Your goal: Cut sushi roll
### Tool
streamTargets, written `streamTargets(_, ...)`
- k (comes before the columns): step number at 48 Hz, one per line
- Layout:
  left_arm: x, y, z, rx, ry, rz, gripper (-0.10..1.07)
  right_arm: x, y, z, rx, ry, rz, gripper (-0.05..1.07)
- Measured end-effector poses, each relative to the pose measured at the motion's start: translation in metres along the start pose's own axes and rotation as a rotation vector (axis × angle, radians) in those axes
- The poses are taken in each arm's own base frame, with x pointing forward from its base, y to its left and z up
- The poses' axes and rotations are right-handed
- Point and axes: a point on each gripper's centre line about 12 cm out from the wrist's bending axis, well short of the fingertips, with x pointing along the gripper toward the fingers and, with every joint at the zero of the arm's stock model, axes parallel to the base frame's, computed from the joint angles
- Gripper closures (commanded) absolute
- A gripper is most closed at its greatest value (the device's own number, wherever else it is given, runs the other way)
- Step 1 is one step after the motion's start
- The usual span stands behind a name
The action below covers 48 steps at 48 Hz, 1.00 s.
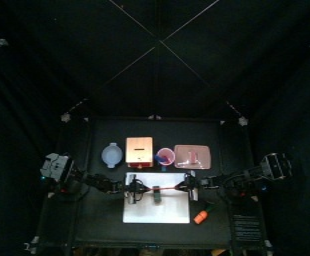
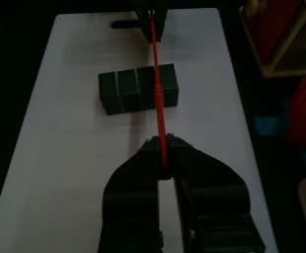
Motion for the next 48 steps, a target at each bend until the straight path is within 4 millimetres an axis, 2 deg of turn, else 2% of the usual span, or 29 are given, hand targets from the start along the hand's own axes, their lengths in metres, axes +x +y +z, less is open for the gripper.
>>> streamTargets(14, 0.003, 0.000, -0.003, -0.002, 0.011, 0.003, 0.60, 0.001, -0.002, -0.002, -0.003, 0.009, -0.005, 0.70)
streamTargets(31, 0.007, 0.000, -0.013, 0.008, 0.039, 0.005, 0.60, 0.010, -0.003, -0.013, 0.002, 0.061, -0.010, 0.70)
streamTargets(48, 0.013, 0.011, -0.028, 0.001, 0.121, 0.021, 0.60, 0.023, -0.005, -0.027, 0.018, 0.125, -0.027, 0.70)
